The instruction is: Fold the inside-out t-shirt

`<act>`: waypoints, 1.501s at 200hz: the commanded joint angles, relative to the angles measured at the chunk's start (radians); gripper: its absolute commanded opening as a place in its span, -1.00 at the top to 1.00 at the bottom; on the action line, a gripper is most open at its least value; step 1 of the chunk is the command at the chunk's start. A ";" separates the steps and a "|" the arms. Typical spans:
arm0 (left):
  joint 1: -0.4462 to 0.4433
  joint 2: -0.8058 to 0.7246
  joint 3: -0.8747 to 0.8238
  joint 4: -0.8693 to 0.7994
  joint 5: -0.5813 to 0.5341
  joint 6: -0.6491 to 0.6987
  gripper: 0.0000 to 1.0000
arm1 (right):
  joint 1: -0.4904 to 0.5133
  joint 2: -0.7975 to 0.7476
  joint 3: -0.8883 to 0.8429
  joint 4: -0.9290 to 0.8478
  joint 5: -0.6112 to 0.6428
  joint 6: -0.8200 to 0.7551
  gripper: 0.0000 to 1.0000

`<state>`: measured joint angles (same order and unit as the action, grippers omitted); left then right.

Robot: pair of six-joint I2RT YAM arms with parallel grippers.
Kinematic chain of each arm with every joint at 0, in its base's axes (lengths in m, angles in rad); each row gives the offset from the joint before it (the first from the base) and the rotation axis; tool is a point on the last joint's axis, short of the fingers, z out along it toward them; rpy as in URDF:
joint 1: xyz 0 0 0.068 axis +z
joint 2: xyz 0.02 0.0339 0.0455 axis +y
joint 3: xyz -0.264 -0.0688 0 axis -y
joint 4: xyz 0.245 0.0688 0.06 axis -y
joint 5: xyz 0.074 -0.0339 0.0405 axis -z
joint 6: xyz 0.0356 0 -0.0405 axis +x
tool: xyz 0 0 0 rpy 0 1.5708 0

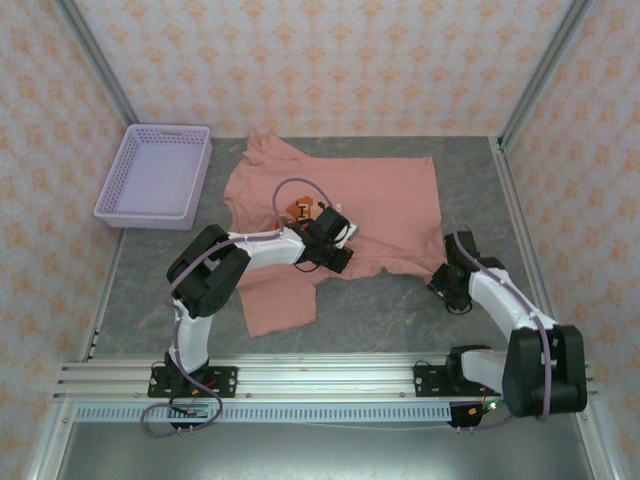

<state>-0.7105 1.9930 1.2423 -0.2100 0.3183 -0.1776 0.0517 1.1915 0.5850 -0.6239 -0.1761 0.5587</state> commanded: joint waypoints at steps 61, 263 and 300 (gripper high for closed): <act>0.011 0.046 -0.039 -0.170 -0.027 0.004 1.00 | -0.067 0.200 0.087 0.111 0.000 -0.107 0.16; 0.008 -0.158 -0.053 -0.161 -0.061 -0.041 0.39 | -0.079 0.064 0.301 -0.064 0.061 -0.223 1.00; -0.004 -0.393 -0.151 -0.197 -0.149 -0.116 -0.03 | -0.078 0.138 0.328 0.015 0.010 -0.218 1.00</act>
<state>-0.7109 1.7691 1.1568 -0.3344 0.2615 -0.2291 -0.0231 1.2903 0.8848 -0.6483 -0.1429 0.3538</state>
